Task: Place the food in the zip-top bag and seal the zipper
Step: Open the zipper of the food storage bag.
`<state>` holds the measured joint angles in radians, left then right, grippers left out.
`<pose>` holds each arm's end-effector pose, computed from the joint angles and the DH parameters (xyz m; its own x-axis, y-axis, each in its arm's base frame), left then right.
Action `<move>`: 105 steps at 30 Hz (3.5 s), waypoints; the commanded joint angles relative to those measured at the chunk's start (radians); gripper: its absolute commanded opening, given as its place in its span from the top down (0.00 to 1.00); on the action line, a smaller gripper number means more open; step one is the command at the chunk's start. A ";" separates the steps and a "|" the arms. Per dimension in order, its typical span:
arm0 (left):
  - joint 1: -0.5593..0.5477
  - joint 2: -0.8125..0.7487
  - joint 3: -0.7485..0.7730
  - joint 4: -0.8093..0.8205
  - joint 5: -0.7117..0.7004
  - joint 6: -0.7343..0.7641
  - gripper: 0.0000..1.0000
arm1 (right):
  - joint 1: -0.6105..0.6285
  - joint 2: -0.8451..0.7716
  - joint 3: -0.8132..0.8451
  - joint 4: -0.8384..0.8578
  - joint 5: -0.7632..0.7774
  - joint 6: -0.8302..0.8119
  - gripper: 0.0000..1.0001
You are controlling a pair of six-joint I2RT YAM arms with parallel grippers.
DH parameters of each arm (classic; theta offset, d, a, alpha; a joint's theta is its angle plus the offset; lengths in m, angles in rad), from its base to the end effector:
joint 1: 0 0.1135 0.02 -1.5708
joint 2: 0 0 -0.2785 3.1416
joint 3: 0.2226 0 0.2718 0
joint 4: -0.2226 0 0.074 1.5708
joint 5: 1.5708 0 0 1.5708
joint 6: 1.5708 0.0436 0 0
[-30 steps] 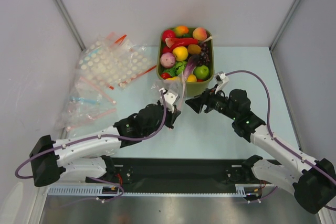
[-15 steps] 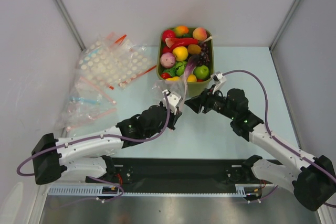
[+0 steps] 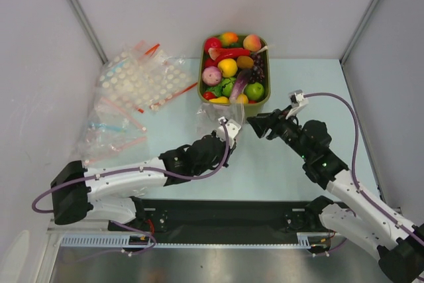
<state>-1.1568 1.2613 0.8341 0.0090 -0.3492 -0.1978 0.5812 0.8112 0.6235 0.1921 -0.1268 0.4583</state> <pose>0.1369 -0.2745 0.2769 -0.3045 0.2340 -0.9233 0.6881 0.7243 -0.0433 0.1784 0.1238 0.3254 -0.2844 0.3383 -0.8970 -0.5848 0.6802 0.4419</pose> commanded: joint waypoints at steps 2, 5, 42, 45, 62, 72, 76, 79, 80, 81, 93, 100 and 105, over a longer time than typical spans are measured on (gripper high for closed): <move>-0.037 0.024 0.063 0.005 -0.048 0.035 1.00 | -0.026 -0.035 -0.016 -0.008 0.118 -0.012 0.44; -0.047 0.033 0.071 0.002 -0.063 0.044 1.00 | -0.055 -0.024 -0.013 -0.016 0.109 -0.001 0.46; -0.127 0.133 0.140 -0.041 -0.151 0.089 1.00 | -0.075 0.065 0.033 -0.051 0.056 -0.004 0.43; -0.132 0.138 0.142 -0.041 -0.155 0.092 1.00 | -0.073 0.068 0.033 -0.048 0.050 -0.001 0.41; -0.135 0.135 0.143 -0.041 -0.168 0.084 1.00 | -0.076 0.060 0.035 -0.080 0.102 0.014 0.50; -0.135 0.127 0.137 -0.037 -0.172 0.081 1.00 | -0.081 0.052 0.033 -0.086 0.118 0.023 0.51; -0.135 0.128 0.138 -0.038 -0.172 0.081 1.00 | -0.083 0.046 0.030 -0.086 0.125 0.029 0.42; -0.133 0.128 0.138 -0.038 -0.174 0.081 1.00 | -0.086 0.045 0.030 -0.088 0.127 0.029 0.39; -0.135 0.128 0.138 -0.038 -0.175 0.080 0.99 | -0.084 0.046 0.030 -0.089 0.127 0.029 0.40; -0.133 0.127 0.137 -0.035 -0.177 0.080 1.00 | -0.084 0.048 0.030 -0.089 0.125 0.029 0.41; -0.135 0.102 0.120 -0.024 -0.189 0.075 1.00 | -0.096 0.069 0.041 -0.117 0.127 0.036 0.58; -0.135 0.102 0.120 -0.024 -0.211 0.080 1.00 | -0.098 0.111 0.067 -0.151 0.125 0.031 0.61; -0.142 0.124 0.137 -0.044 -0.263 0.077 1.00 | -0.098 0.138 0.084 -0.172 0.108 0.039 0.71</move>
<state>-1.2873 1.3949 0.9371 -0.0479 -0.5568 -0.1291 0.4873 0.9375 0.6518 0.0326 -0.0151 0.4969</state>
